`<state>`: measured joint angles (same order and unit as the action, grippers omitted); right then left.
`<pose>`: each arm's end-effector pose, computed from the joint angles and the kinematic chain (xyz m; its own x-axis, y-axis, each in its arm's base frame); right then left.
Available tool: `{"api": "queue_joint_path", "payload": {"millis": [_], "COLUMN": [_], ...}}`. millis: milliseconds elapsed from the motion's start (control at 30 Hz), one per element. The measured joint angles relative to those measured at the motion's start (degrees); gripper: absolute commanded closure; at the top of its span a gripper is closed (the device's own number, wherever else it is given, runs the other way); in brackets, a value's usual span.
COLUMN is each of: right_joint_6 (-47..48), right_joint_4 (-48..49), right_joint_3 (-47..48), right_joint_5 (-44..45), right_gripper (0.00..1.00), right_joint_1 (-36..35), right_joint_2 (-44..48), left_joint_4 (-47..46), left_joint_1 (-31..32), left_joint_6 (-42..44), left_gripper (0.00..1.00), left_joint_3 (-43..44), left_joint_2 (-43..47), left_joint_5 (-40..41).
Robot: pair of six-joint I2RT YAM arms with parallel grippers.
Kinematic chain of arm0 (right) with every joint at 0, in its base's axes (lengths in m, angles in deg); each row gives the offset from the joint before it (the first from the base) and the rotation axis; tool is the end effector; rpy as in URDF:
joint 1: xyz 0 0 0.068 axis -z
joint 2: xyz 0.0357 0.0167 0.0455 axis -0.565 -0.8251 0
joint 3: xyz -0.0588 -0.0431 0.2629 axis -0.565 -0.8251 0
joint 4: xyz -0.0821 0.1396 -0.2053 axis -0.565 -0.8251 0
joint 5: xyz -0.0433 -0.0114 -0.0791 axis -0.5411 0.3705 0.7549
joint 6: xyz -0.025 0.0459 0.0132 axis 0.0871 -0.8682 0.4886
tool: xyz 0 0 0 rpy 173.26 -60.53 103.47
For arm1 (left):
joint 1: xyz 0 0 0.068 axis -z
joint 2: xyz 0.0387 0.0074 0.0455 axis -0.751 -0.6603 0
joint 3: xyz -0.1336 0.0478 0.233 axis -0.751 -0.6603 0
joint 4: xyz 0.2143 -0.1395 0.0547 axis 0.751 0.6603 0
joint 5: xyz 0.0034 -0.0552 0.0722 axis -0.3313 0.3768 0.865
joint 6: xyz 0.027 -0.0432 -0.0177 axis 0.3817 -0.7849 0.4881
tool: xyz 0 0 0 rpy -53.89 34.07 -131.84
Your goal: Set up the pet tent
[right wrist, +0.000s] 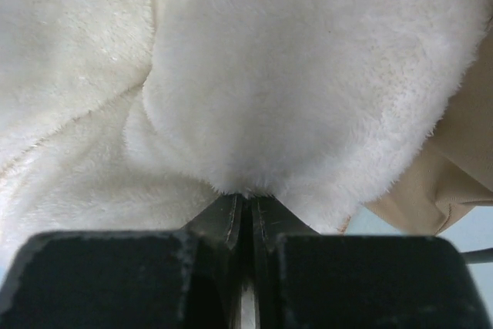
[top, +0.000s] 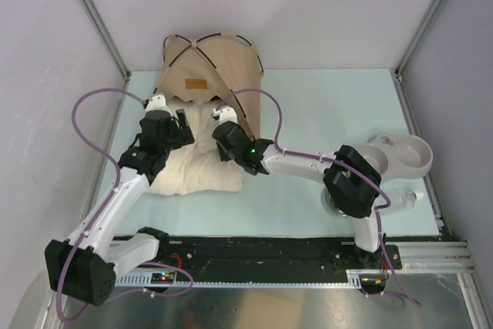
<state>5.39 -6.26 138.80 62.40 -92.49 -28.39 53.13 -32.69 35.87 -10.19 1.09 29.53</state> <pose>0.2512 0.3800 0.2291 -0.5116 -0.1895 -0.8381 -0.4923 0.8640 0.1051 0.2286 -0.0551 0.3016 -0.4885 -0.2319 -0.8412 -0.1546 0.9718 -0.1781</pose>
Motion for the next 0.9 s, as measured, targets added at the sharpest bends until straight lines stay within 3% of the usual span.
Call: {"api": "queue_joint_path", "payload": {"millis": [200, 333, 500, 900], "right_joint_6": [-2.5, -4.8, -6.9, -10.8], "right_joint_4": [-0.2, -0.4, -0.9, -5.3], "right_joint_3": [-1.2, -2.7, -4.7, -8.2], "right_joint_5": [-0.3, -1.0, -2.5, -0.6], "right_gripper": [0.34, 0.12, 0.03, 0.01], "right_joint_1": [0.0, 0.2, 0.5, -1.4], "right_joint_2": [1.1, 2.3, 4.8, 12.6], "left_joint_4": [3.4, 6.7, 9.3, 11.0], "left_joint_1": [0.0, 0.0, 0.0, -1.4], "left_joint_6": [0.5, 0.5, 0.9, 3.5], "left_gripper": [0.03, 0.01, 0.00, 0.00], "left_joint_3": [-4.8, -5.2, -5.2, -5.2], "left_joint_2": [4.7, 4.0, 3.5, 3.5], "left_joint_5": [3.8, 7.4, 10.3, 12.9]}}
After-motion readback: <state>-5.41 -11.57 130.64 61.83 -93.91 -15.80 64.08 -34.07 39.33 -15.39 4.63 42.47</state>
